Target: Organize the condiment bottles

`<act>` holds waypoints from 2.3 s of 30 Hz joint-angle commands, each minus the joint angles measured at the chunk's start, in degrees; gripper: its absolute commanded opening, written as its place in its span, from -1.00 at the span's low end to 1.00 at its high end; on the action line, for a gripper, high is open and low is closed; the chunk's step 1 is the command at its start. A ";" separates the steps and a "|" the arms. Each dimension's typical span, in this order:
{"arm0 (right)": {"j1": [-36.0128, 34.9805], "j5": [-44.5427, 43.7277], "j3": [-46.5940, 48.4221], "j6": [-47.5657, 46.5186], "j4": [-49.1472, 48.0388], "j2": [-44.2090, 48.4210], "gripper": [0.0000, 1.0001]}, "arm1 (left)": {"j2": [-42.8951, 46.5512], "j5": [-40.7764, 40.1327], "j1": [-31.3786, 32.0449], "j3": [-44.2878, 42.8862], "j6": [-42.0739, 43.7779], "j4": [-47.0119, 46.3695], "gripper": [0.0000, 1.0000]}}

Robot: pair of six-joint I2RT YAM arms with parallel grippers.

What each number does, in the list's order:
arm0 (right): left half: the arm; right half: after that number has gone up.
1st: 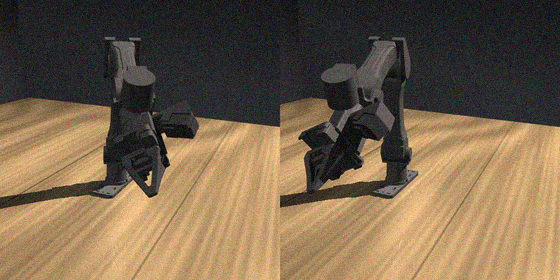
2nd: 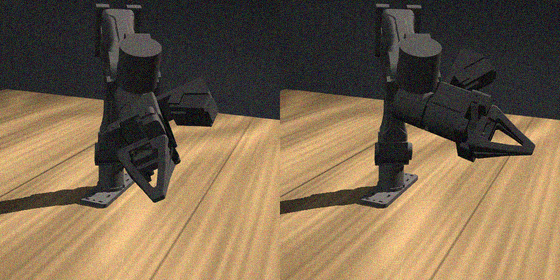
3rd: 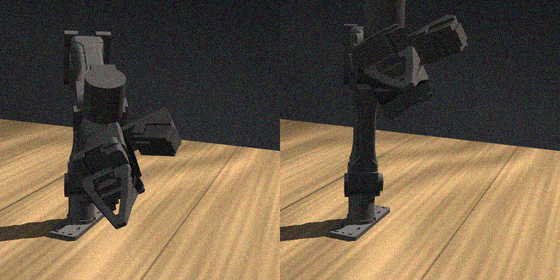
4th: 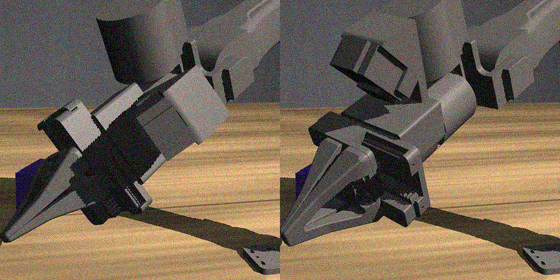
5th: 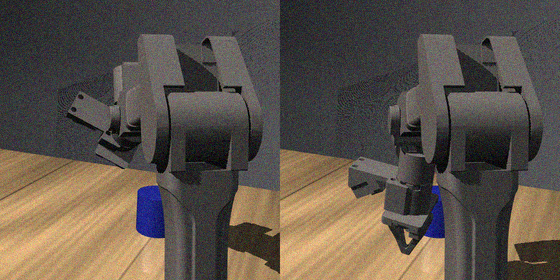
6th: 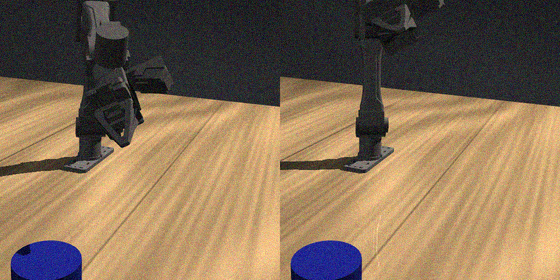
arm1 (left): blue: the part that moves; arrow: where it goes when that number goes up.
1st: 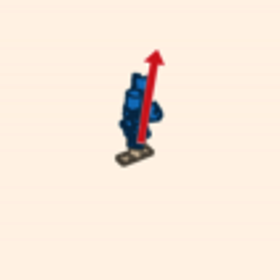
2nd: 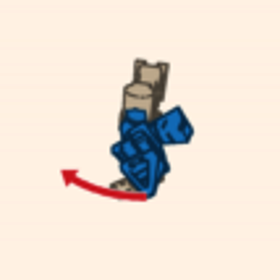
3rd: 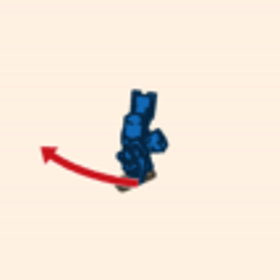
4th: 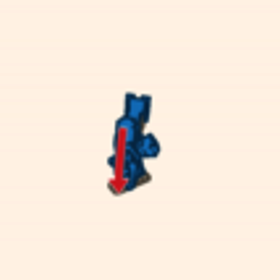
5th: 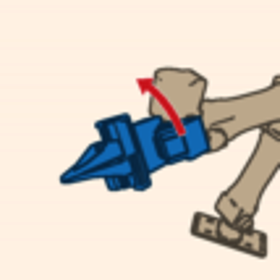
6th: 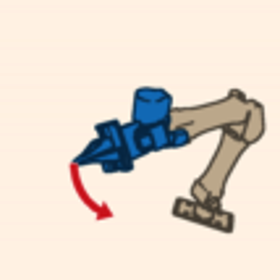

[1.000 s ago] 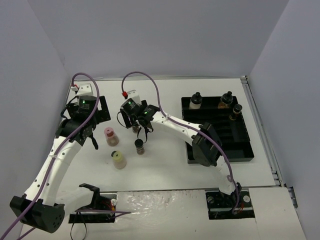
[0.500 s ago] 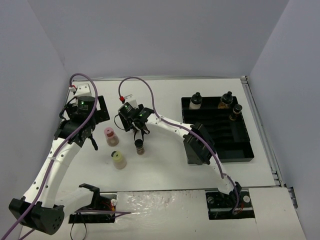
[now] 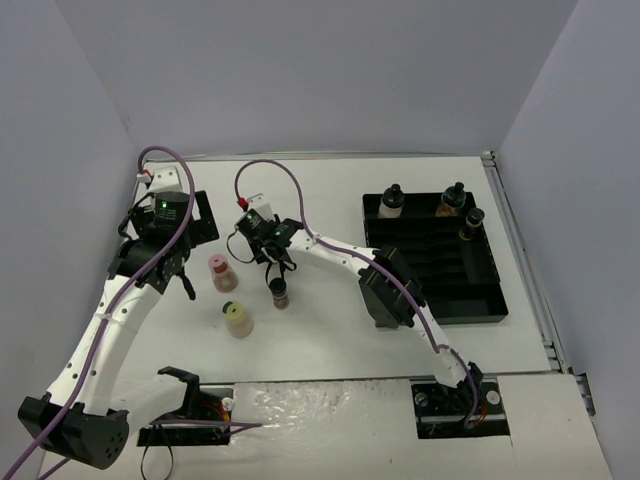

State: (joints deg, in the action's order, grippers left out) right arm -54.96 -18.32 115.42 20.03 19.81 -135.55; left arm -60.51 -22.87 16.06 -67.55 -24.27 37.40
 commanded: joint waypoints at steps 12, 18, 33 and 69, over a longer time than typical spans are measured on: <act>2.24 -10.19 -3.67 -0.01 -2.15 14.02 -1.00 | 0.88 -1.19 -0.50 -0.23 -0.34 -3.06 0.94; 7.47 -12.60 -10.64 2.89 -2.62 21.95 -1.00 | 0.83 -0.84 -0.85 -0.30 -0.34 -3.12 0.94; 36.64 -14.98 -48.81 10.27 -10.92 58.05 -1.00 | 0.39 0.81 -1.64 -0.01 -0.69 -3.42 0.94; 63.57 -7.14 -70.44 13.01 -31.06 59.77 -1.00 | -0.13 1.82 -2.00 -0.39 -0.99 -3.30 0.94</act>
State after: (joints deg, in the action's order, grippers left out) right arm 8.28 -23.93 44.45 31.42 -3.30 -74.07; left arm -60.75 -20.89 14.48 -65.95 -24.51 37.01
